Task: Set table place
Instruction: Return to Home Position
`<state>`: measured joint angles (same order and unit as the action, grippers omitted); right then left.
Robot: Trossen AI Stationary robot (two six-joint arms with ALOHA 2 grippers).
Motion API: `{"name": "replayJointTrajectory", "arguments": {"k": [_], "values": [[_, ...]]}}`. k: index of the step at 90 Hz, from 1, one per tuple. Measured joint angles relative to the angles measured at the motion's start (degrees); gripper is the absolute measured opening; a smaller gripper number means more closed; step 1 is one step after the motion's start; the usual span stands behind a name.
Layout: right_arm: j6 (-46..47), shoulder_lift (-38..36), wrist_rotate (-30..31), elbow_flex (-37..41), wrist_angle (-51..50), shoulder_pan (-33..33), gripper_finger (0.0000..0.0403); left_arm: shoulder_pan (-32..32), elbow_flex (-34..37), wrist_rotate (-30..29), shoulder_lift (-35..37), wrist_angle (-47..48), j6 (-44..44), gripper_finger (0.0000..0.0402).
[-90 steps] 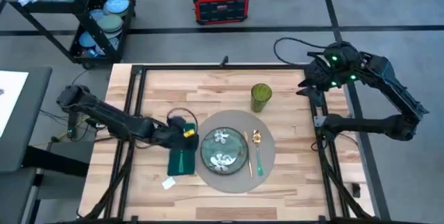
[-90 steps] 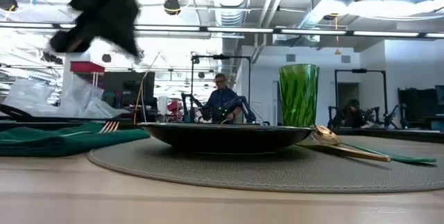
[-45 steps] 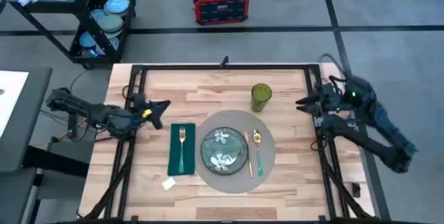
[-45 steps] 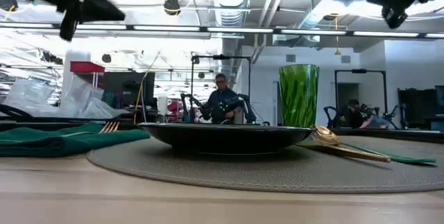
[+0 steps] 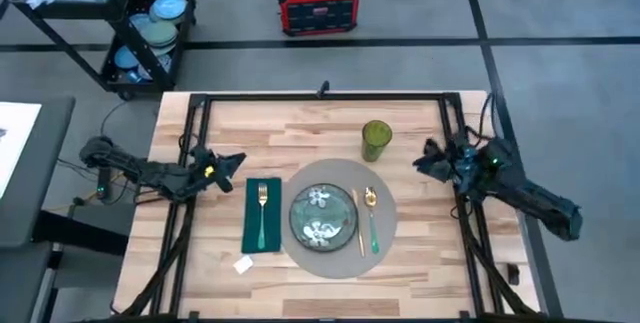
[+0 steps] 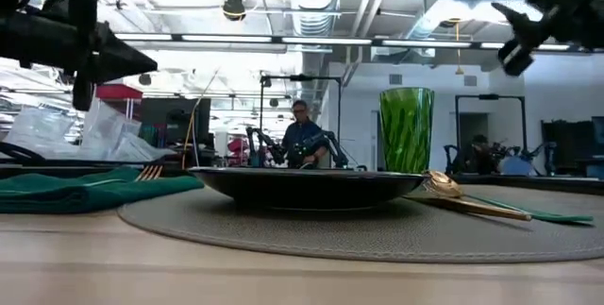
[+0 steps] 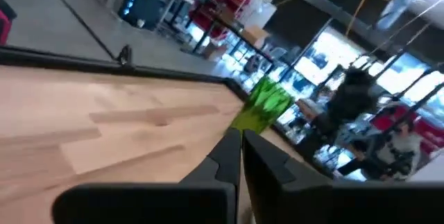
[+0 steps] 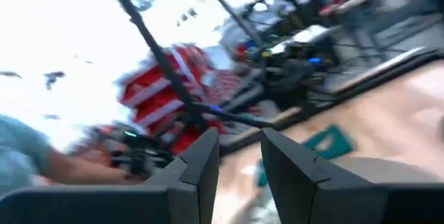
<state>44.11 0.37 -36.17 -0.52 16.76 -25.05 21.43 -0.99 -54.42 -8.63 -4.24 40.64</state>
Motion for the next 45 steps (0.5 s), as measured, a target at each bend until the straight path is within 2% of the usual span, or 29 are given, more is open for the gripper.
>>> {"name": "replayJointTrajectory", "arguments": {"k": [10,20,25,35,45], "values": [[-4.7,-0.1,7.8,0.1,-8.2,10.6,0.0097,0.8,0.0,0.4,-1.6,0.7,1.3,0.0],[-8.2,-0.2,17.9,0.1,-8.9,23.4,0.0097,1.7,0.0,1.4,-4.1,-0.3,1.0,0.0],[-11.7,-0.2,26.1,0.1,-10.9,29.8,0.0097,1.8,0.0,4.4,-5.8,-1.5,-1.0,0.0],[-21.5,0.3,49.8,0.1,-13.4,40.7,0.0097,1.7,0.1,13.6,-9.0,-1.5,-3.4,0.0],[-30.2,2.2,65.3,0.1,-12.2,47.4,0.0097,1.8,-0.3,14.7,-10.8,-1.7,-5.2,0.0]]}}
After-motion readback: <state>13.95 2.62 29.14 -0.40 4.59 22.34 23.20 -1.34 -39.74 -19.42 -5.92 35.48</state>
